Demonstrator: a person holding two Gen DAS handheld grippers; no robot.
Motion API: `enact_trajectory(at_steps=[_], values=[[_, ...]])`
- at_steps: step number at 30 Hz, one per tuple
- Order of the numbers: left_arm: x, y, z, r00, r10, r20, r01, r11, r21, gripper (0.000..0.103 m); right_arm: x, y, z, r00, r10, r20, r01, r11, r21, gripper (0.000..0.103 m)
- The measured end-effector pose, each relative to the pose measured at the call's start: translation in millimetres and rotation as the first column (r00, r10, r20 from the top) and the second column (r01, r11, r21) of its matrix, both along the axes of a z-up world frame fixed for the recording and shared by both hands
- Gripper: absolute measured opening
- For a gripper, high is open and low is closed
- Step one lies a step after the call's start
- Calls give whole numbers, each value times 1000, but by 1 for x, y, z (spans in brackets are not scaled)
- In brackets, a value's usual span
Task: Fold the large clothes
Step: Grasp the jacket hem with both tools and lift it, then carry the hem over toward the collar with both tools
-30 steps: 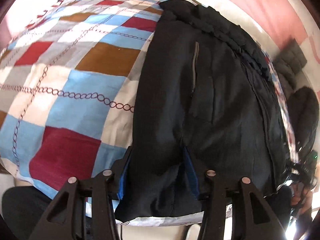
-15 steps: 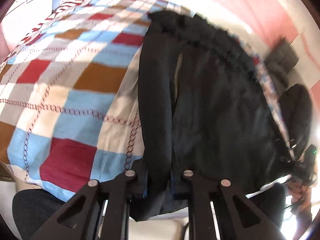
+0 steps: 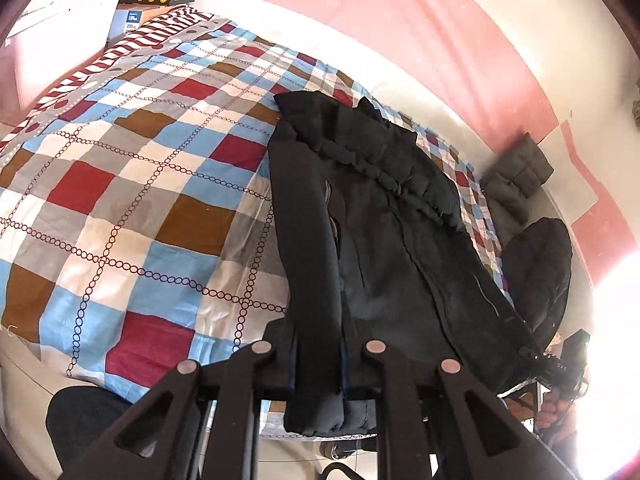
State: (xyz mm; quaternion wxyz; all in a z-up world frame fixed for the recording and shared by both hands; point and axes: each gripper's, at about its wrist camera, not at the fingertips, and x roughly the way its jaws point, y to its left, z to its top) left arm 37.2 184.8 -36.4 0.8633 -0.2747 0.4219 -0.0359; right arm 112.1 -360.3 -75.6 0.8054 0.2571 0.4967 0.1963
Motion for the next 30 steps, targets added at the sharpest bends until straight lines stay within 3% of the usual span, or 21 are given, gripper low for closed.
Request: enact_trajectory(at_steps=[4,14,23,30], values=[[10,4,7,1000,21,17,-21,999,-46,15,11,-1,7,1000,-14,6,14,999,42,22],[51,17,58,985,45,164,-33,997,-74,15,45,-7,62,990,-61,130,42,989,144,22],[126,27,92,970,24,241,-10,998,-58,15,120,1,106,972,-65,228,34,990,138,22],[216,36,106,966,18,258,-8,999,-40,15,196,14,128,964,-76,256,47,992,119,22]])
